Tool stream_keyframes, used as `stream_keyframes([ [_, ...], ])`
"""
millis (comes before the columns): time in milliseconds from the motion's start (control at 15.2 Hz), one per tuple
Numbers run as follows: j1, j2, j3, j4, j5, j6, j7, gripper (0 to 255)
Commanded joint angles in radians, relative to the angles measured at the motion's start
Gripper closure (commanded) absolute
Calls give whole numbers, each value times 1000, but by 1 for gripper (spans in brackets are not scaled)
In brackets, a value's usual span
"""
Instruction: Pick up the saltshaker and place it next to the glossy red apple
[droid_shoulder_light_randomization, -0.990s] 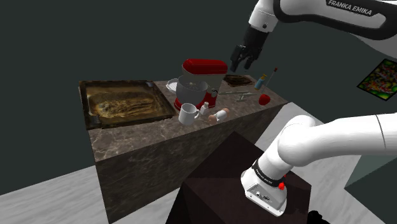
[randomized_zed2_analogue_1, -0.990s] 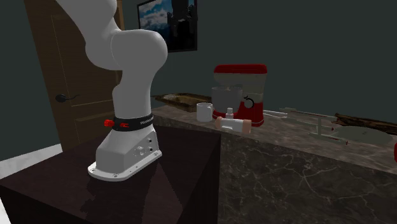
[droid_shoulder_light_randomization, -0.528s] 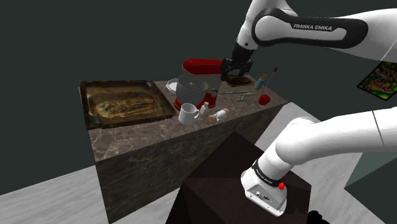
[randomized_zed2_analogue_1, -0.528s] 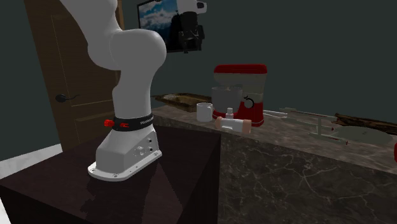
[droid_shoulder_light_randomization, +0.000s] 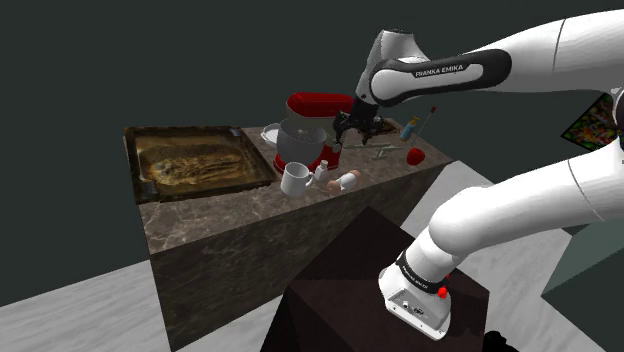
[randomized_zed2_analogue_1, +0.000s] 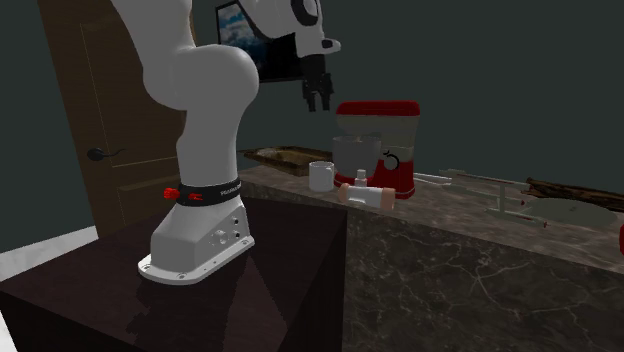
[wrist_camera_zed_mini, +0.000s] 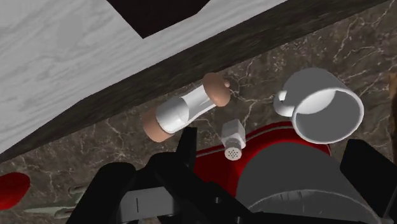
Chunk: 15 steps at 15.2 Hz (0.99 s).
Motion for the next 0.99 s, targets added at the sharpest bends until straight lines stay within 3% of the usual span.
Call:
stream_keyframes([
  [0,-31,63,-1,-18,-14,85,68,0],
  [462,-137,293,-5,-32,-80,333,311,0],
  [924,-224,547,-38,8,-192,547,591,0],
])
